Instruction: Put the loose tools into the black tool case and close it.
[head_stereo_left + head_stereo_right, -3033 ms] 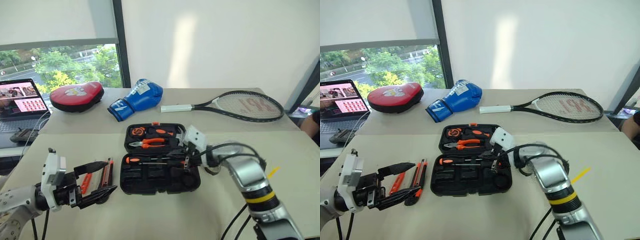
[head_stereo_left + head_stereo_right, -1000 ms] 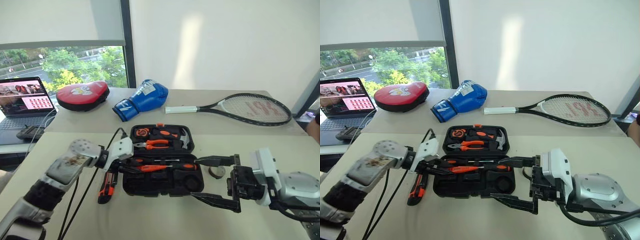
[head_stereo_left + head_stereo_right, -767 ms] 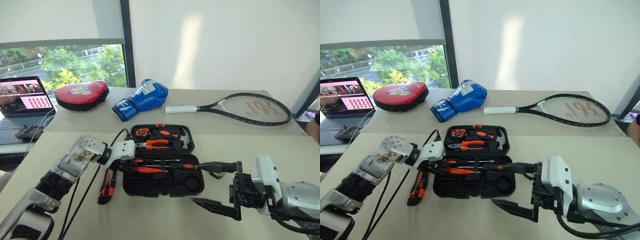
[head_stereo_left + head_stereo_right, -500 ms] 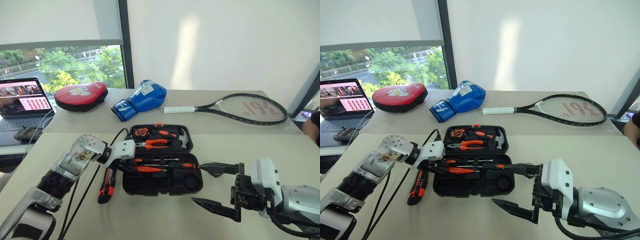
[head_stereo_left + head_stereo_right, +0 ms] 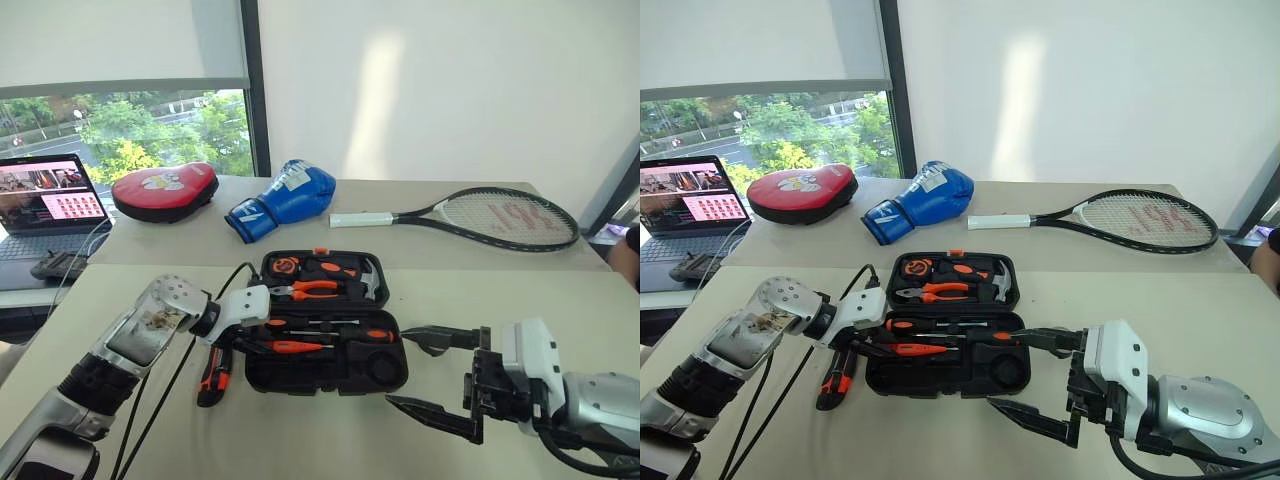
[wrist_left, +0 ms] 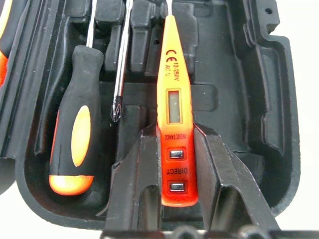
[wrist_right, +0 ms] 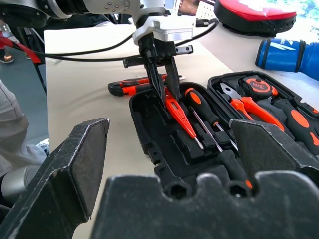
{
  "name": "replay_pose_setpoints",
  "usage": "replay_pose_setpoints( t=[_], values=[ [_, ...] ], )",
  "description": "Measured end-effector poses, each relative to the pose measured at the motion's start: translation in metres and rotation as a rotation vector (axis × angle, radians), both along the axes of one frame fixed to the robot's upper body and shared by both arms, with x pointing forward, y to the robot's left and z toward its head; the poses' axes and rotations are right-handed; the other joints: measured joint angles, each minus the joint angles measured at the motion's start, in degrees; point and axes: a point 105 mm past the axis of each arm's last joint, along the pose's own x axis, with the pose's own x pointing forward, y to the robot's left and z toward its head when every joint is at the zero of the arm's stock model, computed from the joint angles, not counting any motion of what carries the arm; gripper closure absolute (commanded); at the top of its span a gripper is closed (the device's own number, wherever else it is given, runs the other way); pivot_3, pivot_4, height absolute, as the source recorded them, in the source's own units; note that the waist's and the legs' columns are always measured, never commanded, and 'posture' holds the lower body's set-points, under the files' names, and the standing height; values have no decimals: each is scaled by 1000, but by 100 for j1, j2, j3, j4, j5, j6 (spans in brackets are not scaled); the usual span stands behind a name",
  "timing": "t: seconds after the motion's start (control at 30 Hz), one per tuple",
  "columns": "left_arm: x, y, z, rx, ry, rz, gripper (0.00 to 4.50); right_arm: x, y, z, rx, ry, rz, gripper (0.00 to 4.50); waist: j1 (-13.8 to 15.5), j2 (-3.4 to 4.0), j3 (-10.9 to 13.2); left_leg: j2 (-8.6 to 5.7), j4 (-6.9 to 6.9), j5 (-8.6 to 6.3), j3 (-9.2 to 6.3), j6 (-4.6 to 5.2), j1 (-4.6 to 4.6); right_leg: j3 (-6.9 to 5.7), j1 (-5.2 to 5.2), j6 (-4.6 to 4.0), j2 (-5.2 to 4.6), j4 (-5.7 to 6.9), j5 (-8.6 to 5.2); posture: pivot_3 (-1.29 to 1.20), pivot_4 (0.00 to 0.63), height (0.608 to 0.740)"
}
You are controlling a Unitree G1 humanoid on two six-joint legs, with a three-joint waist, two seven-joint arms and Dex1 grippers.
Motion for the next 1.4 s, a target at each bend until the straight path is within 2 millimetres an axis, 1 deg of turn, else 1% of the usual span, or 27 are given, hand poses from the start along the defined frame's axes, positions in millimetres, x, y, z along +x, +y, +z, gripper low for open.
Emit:
replay_pose_setpoints(
  t=[0.07,0.1,0.13,0.2,0.23,0.27,0.33,0.43,0.5,0.53,0.6,0.67,0.7,0.8,0.9,1.0,1.07,1.17,1.23,1.4],
  values=[
    [0,-1,-1,-4,4,1,3039,0,0,0,-3,0,0,0,2,0,0,0,3,0,0,0,1,0,1,0,0,2,1,0,150,740],
    [0,-1,-1,-5,8,0,2895,0,0,0,-2,0,1,0,2,0,0,0,3,0,-1,0,1,0,1,0,0,3,1,0,150,740],
    [0,-2,-1,-6,12,-2,2482,0,0,0,-2,0,0,0,0,0,0,0,4,0,-1,0,0,0,0,1,0,5,1,0,150,740],
    [0,-4,-1,-20,9,-4,1874,0,0,0,-3,1,0,0,1,0,0,0,4,0,-1,0,-1,1,-1,1,0,6,1,0,150,740],
    [0,-6,0,-40,9,-4,1874,0,0,0,-3,1,0,0,3,-1,0,0,5,0,-1,0,-2,1,-1,1,0,6,2,0,150,740],
    [0,-8,3,-81,18,-4,2023,0,0,0,-4,1,-1,0,-1,-1,1,1,5,1,-1,-1,-4,0,-3,1,0,6,2,0,150,740],
    [-1,-7,15,-167,37,15,2500,0,-1,-1,-4,3,-2,0,-5,-2,1,2,5,1,-2,-2,-5,0,-6,1,0,7,2,0,150,740],
    [-1,1,37,-284,34,32,3710,2,-2,-2,-11,2,-12,0,-17,-2,1,3,4,3,-2,-4,-2,0,-5,1,0,9,2,0,150,740],
    [0,5,42,-317,16,50,4414,4,-4,-2,-13,3,-19,0,-14,-2,1,2,5,3,-2,-5,-1,0,-3,1,0,10,2,0,150,740],
    [1,6,41,-329,13,65,4414,4,-4,-2,-12,5,-22,0,-13,-1,1,0,5,3,-1,-4,2,1,-1,1,-2,10,2,0,150,740],
    [2,6,31,-365,18,122,4414,6,-5,-3,-12,7,-28,0,-10,-1,1,-2,6,3,-1,-4,4,2,2,2,-4,9,2,0,150,740],
    [-1,0,17,-415,49,161,4414,8,-5,-2,-14,-1,-28,0,6,-2,1,-2,11,3,-2,-5,-1,0,2,3,-5,9,4,0,150,740],
    [-4,-3,12,-429,58,169,4414,8,-5,-2,-14,-4,-27,0,5,-5,3,-2,12,3,-3,-5,-4,1,0,4,-5,8,4,0,150,740],
    [-22,-5,-2,-449,101,166,4414,8,-5,-2,-14,0,-24,0,-11,-6,3,-1,8,7,-2,-12,0,3,-1,3,-10,9,5,0,150,740],
    [-34,-10,-7,-476,128,145,4414,7,-6,-4,-23,7,-20,0,-3,-6,3,0,8,6,-3,-10,0,1,0,2,-10,8,5,0,150,740],
    [-35,-12,-6,-477,127,137,4414,6,-8,-4,-33,10,-23,0,35,-6,3,-1,10,1,-5,-2,4,-1,4,-4,-11,7,10,0,150,740],
    [-36,-13,-11,-451,132,132,4414,6,-8,-4,-33,11,-22,0,35,-6,3,-1,10,1,-4,-2,8,0,6,-6,-10,7,13,0,150,740],
    [-34,-17,-19,-444,139,143,4414,6,-8,-4,-36,10,-22,0,39,-6,3,0,10,1,-4,-2,8,0,6,-7,-8,9,15,0,150,740],
    [-25,-23,-20,-457,122,165,4414,6,-8,-4,-40,10,-22,0,57,-6,3,-1,11,2,-6,-1,8,-1,8,-6,-8,8,15,0,150,740],
    [-3,-27,-22,-453,60,200,4414,5,-9,-4,-41,13,-21,0,58,-5,2,-1,10,2,-5,-1,13,-1,13,-6,-6,8,15,0,150,740]
  ],
)
